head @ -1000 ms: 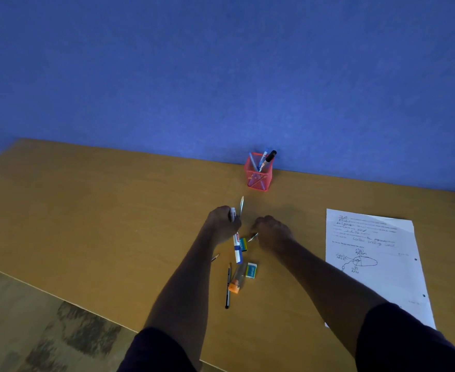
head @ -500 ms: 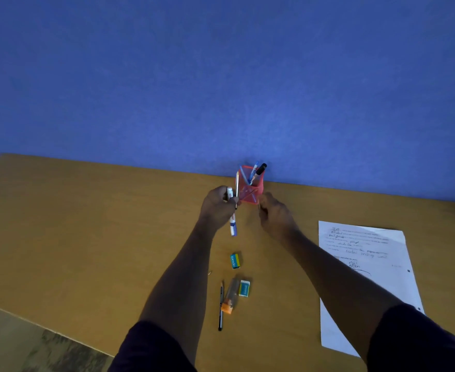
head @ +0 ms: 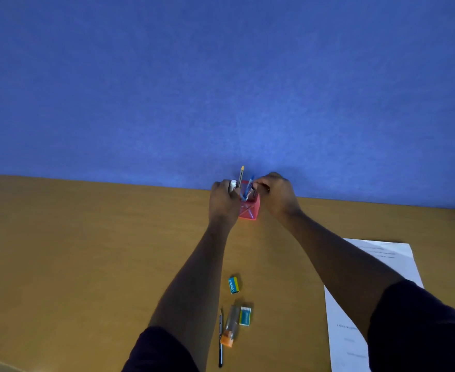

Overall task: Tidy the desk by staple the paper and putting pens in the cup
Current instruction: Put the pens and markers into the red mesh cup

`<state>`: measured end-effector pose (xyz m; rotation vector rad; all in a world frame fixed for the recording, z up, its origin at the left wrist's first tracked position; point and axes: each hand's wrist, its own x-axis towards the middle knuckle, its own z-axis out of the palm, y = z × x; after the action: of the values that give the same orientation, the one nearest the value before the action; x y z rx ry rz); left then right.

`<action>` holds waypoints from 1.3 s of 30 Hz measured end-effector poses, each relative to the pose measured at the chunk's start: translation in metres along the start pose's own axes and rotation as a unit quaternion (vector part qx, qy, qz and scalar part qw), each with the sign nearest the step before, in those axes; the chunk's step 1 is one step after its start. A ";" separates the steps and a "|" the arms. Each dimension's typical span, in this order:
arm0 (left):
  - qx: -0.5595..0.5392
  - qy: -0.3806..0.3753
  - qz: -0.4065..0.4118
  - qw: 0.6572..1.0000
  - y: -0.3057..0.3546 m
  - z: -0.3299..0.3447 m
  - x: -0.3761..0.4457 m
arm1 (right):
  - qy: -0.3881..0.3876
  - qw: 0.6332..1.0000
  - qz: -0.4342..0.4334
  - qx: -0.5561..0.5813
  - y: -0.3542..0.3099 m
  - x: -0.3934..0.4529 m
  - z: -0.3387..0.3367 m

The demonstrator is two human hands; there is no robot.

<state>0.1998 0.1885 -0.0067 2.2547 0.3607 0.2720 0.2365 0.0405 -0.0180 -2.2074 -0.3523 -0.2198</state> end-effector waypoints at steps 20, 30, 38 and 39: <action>0.013 -0.042 0.040 0.998 0.007 0.009 0.015 | 0.033 0.977 0.094 0.190 0.003 0.006 0.007; -0.111 0.124 0.073 0.983 0.018 -0.015 0.026 | 0.003 0.997 0.065 0.045 0.019 0.001 0.009; -0.087 0.071 0.047 0.993 0.011 -0.007 0.019 | -0.030 0.997 0.073 -0.013 0.018 -0.001 0.019; -0.062 0.067 0.049 0.995 0.008 -0.005 0.018 | -0.033 0.996 0.075 -0.017 0.018 -0.001 0.020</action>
<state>0.2161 0.1932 0.0040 2.1400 0.2957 0.4845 0.2419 0.0456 -0.0437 -2.2669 -0.2186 -0.0710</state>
